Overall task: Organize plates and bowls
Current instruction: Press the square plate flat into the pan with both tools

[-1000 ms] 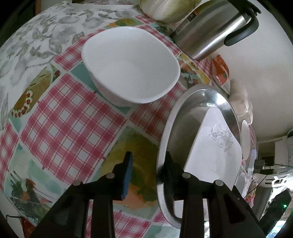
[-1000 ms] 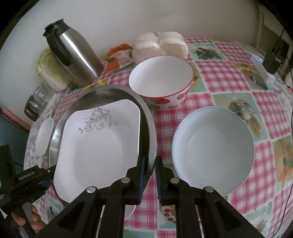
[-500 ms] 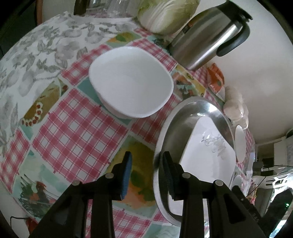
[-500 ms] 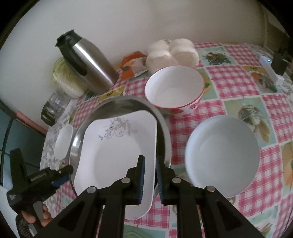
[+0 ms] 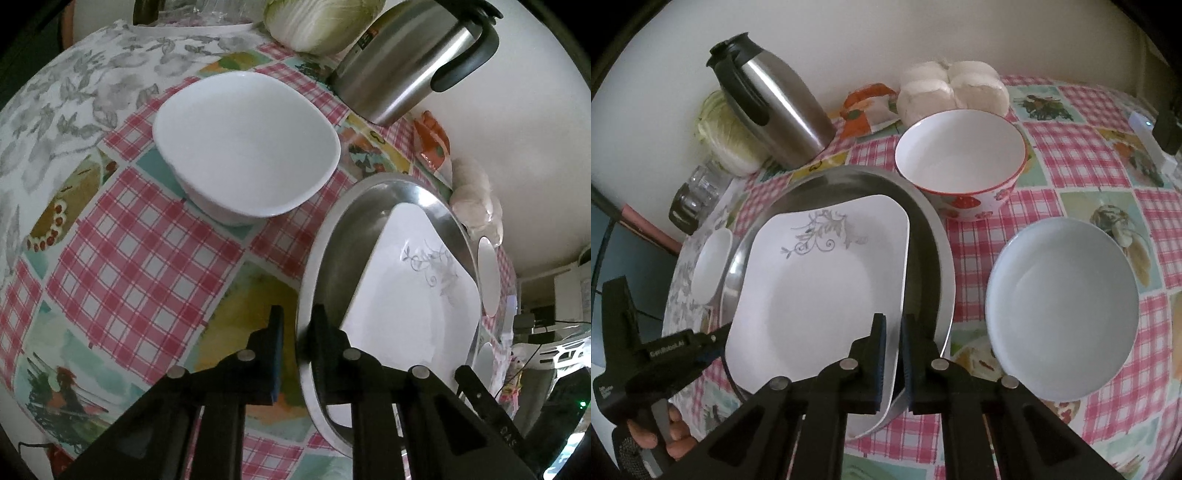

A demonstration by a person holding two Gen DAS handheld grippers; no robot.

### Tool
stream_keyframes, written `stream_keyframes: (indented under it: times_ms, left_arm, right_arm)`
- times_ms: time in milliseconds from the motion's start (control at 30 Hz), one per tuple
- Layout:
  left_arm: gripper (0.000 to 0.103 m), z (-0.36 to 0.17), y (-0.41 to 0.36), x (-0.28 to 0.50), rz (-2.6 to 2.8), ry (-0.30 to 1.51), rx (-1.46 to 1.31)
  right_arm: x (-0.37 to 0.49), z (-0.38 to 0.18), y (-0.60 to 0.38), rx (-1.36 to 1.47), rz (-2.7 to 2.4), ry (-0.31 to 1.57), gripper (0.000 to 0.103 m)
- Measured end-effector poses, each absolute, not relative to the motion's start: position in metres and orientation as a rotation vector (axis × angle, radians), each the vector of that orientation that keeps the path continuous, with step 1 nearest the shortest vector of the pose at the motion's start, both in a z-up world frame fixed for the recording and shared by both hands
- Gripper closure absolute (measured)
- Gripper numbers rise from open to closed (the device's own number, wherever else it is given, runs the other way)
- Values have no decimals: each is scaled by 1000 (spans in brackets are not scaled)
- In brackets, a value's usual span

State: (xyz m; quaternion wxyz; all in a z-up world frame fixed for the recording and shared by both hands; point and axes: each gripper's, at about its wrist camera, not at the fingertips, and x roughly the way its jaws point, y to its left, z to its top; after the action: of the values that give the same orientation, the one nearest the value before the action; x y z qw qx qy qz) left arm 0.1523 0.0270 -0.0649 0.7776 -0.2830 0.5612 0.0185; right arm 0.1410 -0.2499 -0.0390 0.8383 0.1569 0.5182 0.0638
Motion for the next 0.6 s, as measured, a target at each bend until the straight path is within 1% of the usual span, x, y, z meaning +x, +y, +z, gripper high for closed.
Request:
stream_keyframes:
  times_ms: [267, 400, 433, 467, 600]
  left_arm:
    - [88, -67, 25, 151, 39, 1224, -597]
    - [88, -68, 23, 152, 40, 1229, -586]
    - [88, -67, 22, 152, 42, 1230, -581]
    - [88, -67, 21, 152, 43, 1234, -570]
    - [87, -62, 18, 152, 56, 1238, -532]
  right_arm:
    - [151, -45, -252, 373, 113, 1020, 94]
    - [153, -45, -254, 380, 120, 1014, 95]
    - [153, -43, -255, 374, 110, 1017, 94]
    - [153, -42, -255, 372, 105, 1018, 91]
    - [150, -32, -258, 375, 106, 1022, 91]
